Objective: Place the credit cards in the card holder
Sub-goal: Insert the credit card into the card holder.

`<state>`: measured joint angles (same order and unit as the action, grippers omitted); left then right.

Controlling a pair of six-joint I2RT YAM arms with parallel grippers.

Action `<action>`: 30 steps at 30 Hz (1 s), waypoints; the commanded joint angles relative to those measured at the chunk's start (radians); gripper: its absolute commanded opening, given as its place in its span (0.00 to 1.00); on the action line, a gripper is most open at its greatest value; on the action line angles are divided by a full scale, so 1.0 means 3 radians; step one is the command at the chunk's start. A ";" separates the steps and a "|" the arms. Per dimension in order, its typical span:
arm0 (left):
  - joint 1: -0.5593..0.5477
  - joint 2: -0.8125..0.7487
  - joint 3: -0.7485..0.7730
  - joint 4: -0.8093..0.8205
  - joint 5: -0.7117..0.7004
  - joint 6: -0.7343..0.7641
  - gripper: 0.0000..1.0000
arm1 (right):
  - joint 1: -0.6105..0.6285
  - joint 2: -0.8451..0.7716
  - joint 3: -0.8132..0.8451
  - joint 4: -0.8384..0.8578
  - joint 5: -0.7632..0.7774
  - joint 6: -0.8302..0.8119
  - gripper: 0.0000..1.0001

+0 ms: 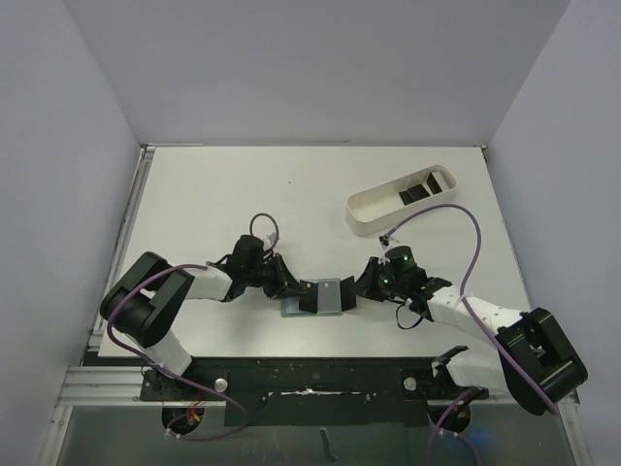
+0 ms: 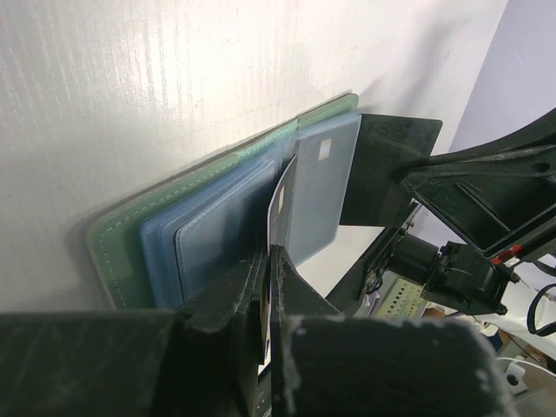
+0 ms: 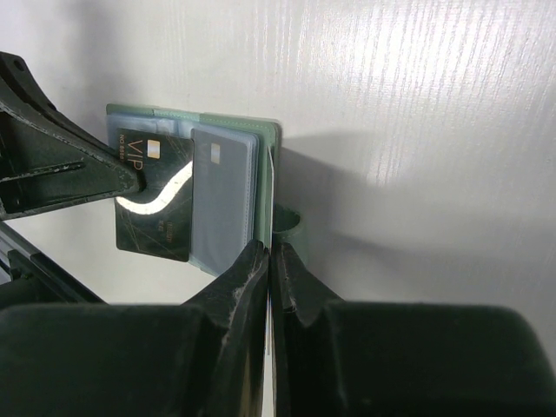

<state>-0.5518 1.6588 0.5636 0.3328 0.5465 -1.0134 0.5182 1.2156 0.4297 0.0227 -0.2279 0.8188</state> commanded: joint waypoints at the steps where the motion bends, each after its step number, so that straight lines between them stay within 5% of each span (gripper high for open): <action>1: -0.0036 0.0069 0.0083 0.0019 -0.0088 0.0021 0.00 | 0.0017 -0.0096 -0.0036 0.0026 0.0085 -0.0046 0.00; 30: -0.0160 0.0208 -0.0061 0.0537 -0.0385 -0.0288 0.00 | 0.0074 -0.0178 -0.0086 0.0058 0.0112 0.0044 0.00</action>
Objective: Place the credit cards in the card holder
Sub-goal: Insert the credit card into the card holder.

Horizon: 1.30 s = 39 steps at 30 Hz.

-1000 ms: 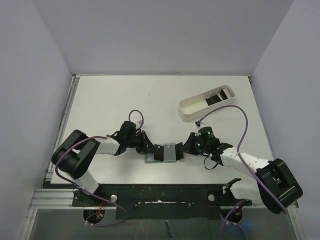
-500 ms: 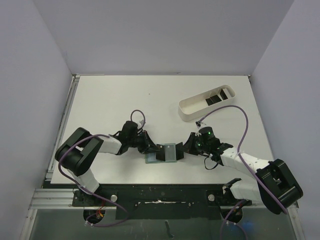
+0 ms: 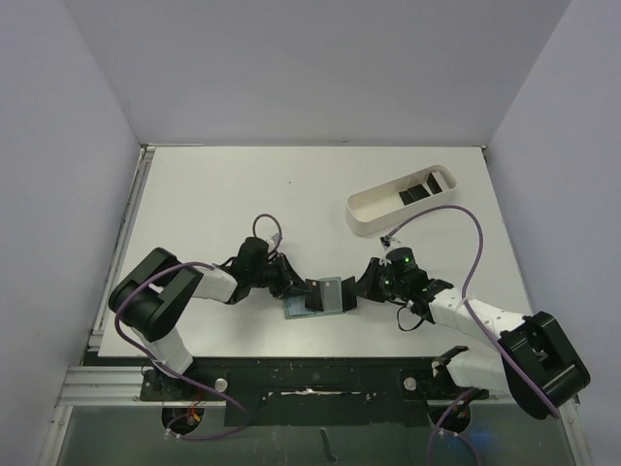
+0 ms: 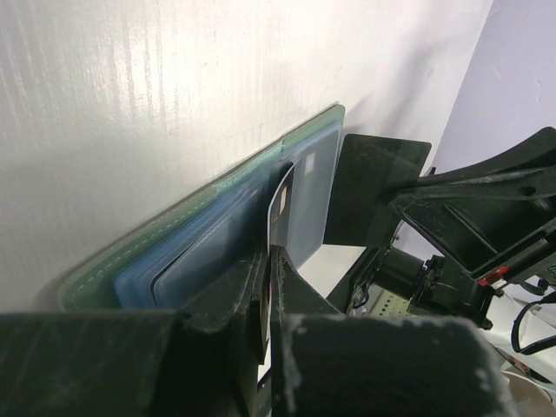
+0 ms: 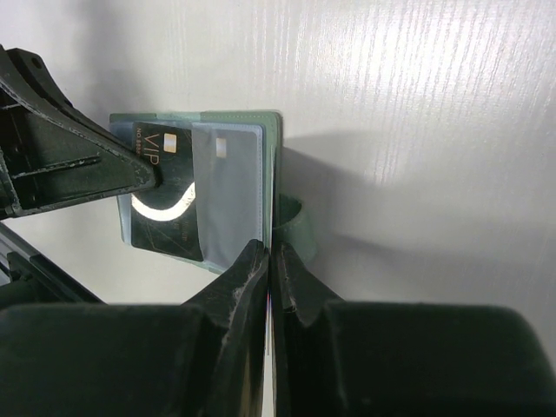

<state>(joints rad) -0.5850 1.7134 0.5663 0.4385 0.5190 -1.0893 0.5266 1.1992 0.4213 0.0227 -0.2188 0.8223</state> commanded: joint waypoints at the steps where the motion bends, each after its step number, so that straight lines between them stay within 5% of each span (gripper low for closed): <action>1: -0.0063 0.0030 -0.0079 0.0214 -0.0309 -0.0050 0.00 | 0.0048 -0.0133 -0.0068 0.0066 0.0091 0.0047 0.00; 10: -0.0128 -0.0068 -0.0107 0.0242 -0.0453 -0.0066 0.00 | 0.0175 -0.0174 -0.0099 0.0075 0.0189 0.0170 0.00; 16: -0.0136 -0.0244 -0.0075 -0.0065 -0.0592 0.0082 0.21 | 0.0188 -0.0336 0.0061 -0.0266 0.0369 0.0099 0.00; 39: -0.0162 -0.0866 0.0287 -0.1101 -0.1208 0.0671 0.40 | 0.0259 -0.0157 0.0382 -0.0337 0.0426 -0.0056 0.00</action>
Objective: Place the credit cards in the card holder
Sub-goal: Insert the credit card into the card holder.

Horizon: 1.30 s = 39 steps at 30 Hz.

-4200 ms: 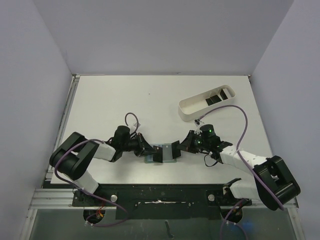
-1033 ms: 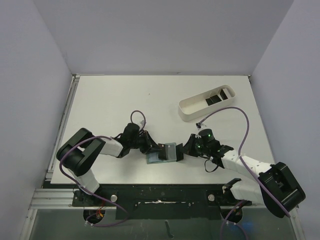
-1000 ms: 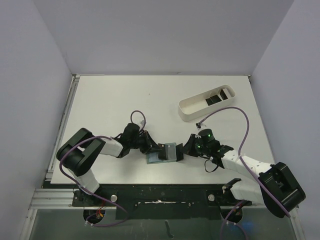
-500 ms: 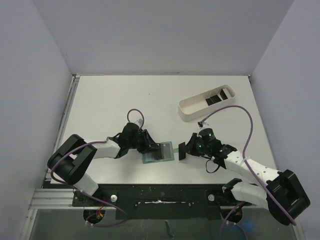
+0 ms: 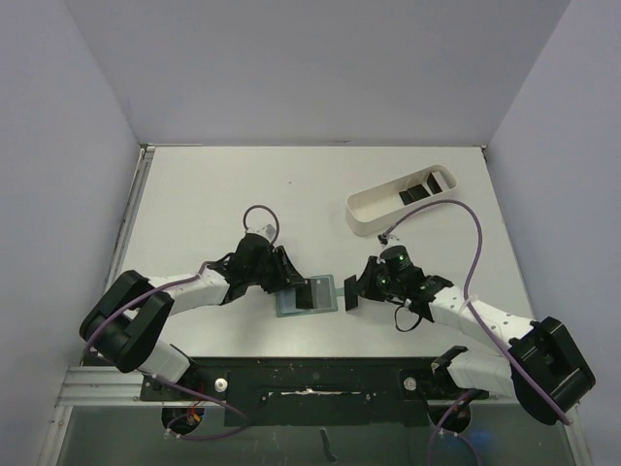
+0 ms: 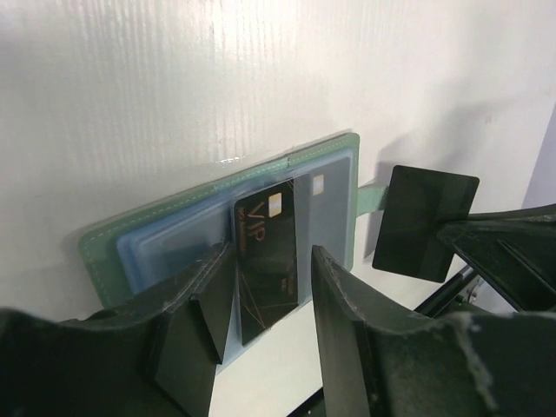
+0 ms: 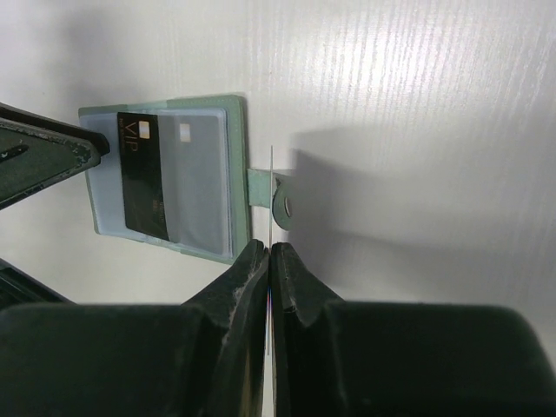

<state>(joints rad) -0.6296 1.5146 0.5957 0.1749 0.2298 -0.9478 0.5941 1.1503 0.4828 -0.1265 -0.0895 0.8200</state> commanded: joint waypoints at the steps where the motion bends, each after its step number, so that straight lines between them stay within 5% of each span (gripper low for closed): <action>1: -0.0009 -0.0214 0.0192 -0.0283 -0.0257 0.0219 0.40 | 0.0039 0.0009 0.0183 0.0156 0.0000 -0.0049 0.00; 14: -0.0013 -0.0109 0.0060 -0.0040 0.0120 0.0056 0.43 | 0.0090 0.0279 0.0418 0.0045 0.0083 -0.0112 0.00; 39: -0.0145 0.0115 -0.0034 0.0245 0.0150 -0.0238 0.45 | 0.0305 0.0496 0.0500 0.0043 0.0187 0.0011 0.00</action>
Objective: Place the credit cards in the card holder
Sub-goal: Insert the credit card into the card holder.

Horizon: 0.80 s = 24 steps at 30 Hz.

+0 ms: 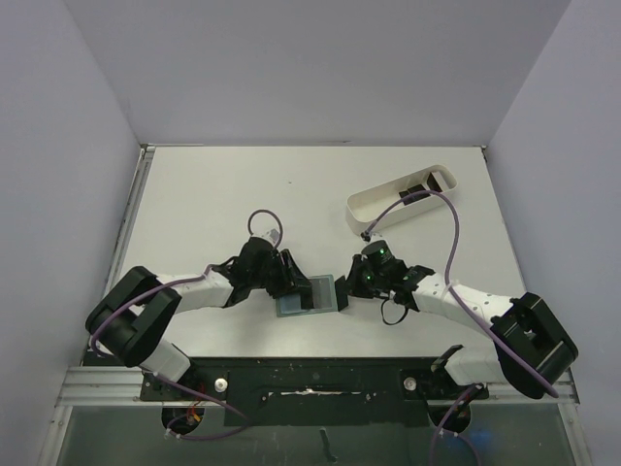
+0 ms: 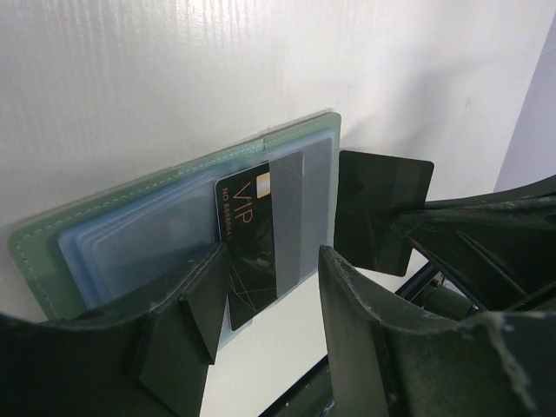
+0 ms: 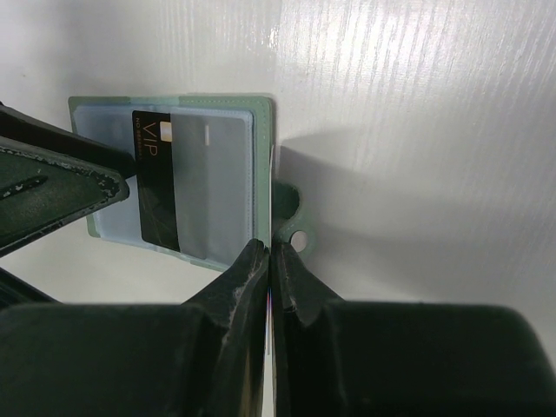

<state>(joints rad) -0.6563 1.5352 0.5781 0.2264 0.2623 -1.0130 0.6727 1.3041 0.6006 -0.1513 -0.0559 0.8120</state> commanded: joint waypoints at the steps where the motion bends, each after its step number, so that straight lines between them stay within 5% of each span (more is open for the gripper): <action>1: -0.0061 0.0062 0.0030 0.0094 0.0049 -0.0030 0.45 | 0.0048 -0.0016 0.0102 0.0137 0.0075 0.0046 0.00; 24: -0.0305 0.0386 0.0185 0.0716 0.0291 -0.0282 0.46 | 0.0121 -0.0021 0.0026 0.0229 0.0143 0.0091 0.00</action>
<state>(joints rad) -0.7204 1.6398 0.6117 0.3405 0.2981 -1.0702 0.6964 1.3045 0.6006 -0.1501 -0.0326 0.8268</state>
